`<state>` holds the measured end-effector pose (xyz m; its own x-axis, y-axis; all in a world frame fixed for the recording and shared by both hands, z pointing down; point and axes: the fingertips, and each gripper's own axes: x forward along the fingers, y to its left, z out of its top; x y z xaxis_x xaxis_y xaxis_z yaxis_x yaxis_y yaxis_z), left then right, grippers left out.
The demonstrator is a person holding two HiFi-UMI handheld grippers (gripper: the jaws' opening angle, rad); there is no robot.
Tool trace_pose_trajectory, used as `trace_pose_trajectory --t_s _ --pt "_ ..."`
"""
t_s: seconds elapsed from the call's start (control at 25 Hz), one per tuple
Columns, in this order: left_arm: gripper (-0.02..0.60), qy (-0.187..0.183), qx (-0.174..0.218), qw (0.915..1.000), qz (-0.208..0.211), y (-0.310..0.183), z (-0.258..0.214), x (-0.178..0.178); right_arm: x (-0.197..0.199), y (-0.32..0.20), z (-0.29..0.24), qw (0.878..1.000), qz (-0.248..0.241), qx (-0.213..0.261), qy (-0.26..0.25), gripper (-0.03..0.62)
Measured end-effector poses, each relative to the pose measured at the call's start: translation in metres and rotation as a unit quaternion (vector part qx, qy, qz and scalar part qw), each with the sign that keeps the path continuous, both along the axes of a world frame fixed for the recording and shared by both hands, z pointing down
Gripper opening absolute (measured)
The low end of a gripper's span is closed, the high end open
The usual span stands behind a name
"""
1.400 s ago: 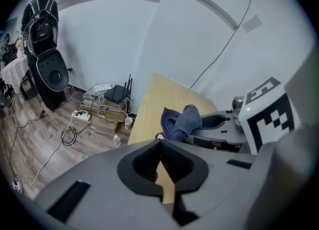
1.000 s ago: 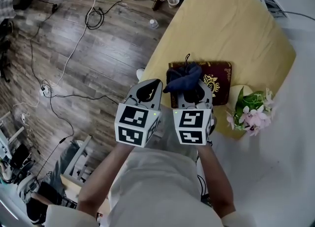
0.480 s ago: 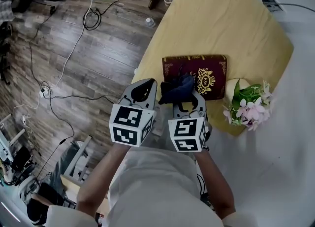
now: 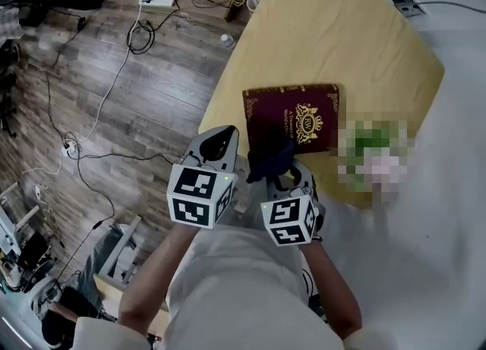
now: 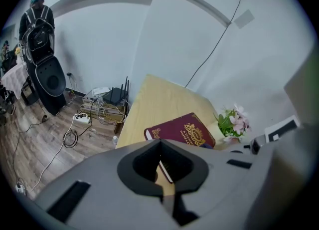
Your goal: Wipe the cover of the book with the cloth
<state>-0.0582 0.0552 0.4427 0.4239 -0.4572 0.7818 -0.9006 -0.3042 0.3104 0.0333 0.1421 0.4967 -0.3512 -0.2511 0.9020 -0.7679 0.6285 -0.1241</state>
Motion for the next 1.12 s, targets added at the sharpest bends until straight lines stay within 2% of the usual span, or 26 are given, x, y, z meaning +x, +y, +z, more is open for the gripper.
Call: trace_pose_trajectory --t_s 0.16,0.4,0.56,0.72,0.88,1.12 --pt "0.008 0.002 0.009 1.0 0.001 0.0 -0.014 0.004 0.008 0.002 -0.021 0.999 -0.009 0.013 -0.04 0.149" --pt "0.008 0.008 0.027 0.9996 0.005 -0.001 -0.043 0.012 0.043 -0.023 -0.066 0.996 0.033 0.049 -0.067 0.149" --pt "0.008 0.012 0.046 0.9988 0.013 -0.002 -0.069 0.019 0.061 -0.044 -0.102 0.988 0.073 0.088 -0.103 0.149" --pt "0.008 0.022 0.069 0.9971 0.02 -0.001 -0.101 0.026 0.07 -0.054 -0.138 0.979 0.089 0.127 -0.13 0.149" --pt "0.008 0.04 0.102 0.9936 0.029 -0.006 -0.134 0.032 0.084 -0.066 -0.173 0.966 0.108 0.171 -0.159 0.149" --pt "0.008 0.07 0.162 0.9827 0.058 -0.011 -0.185 0.035 0.096 -0.073 -0.233 0.931 0.122 0.252 -0.234 0.149"
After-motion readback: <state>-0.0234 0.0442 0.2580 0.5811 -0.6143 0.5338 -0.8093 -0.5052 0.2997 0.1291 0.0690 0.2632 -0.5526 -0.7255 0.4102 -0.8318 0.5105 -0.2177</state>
